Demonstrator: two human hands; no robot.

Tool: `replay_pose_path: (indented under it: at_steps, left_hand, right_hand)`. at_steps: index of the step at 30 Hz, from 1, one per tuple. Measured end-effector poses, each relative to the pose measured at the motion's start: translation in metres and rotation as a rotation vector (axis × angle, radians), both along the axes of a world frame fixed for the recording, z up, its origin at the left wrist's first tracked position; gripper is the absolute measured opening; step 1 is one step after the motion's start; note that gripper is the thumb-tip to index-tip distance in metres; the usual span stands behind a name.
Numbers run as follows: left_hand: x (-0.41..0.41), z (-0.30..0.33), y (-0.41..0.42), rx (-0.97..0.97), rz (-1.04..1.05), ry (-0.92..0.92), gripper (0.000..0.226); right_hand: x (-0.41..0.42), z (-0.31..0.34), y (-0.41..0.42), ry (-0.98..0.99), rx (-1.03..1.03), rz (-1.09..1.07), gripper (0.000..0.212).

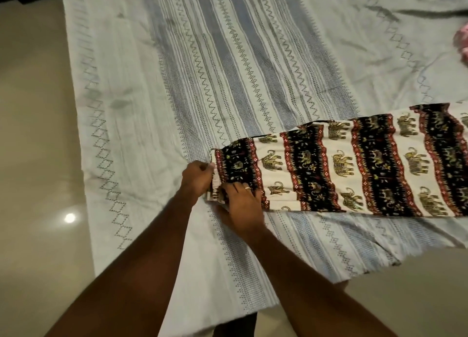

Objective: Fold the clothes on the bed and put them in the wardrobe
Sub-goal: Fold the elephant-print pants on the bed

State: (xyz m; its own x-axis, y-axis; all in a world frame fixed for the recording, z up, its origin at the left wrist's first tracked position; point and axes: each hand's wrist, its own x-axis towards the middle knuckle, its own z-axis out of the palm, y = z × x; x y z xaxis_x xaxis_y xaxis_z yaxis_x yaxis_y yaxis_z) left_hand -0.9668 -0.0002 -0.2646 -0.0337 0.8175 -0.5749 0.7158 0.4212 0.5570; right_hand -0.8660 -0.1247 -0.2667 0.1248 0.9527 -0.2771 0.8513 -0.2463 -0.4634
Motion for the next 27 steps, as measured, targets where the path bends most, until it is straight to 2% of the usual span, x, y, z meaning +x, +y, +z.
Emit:
replay_pose_path:
  at_steps: [3,7,11,14,19,24,27]
  left_hand:
    - [-0.003,-0.001,0.005,-0.040,-0.024,-0.023,0.035]
    - [-0.007,-0.004,0.013,-0.067,0.000,-0.056,0.041]
    - [-0.005,-0.002,0.019,-0.102,0.039,-0.095,0.057]
    - [-0.003,0.000,0.020,-0.073,-0.059,-0.053,0.065]
    - [-0.006,-0.003,0.026,0.065,-0.267,0.048,0.032]
    - [0.003,-0.001,0.034,0.050,-0.175,-0.085,0.032]
    - [0.006,-0.001,0.040,0.067,-0.245,-0.102,0.022]
  right_hand:
    - [-0.003,-0.001,0.005,0.004,-0.041,-0.036,0.046]
    - [-0.007,0.003,0.015,-0.010,-0.057,-0.045,0.029]
    - [-0.021,0.005,0.016,0.003,0.039,-0.098,0.018]
    - [-0.033,0.004,0.016,-0.019,0.087,-0.130,0.011]
    - [-0.033,-0.001,0.015,-0.052,0.026,-0.152,0.010]
    - [-0.035,-0.004,0.018,-0.098,0.043,-0.108,0.014]
    - [-0.037,-0.005,0.019,-0.104,0.050,-0.101,0.019]
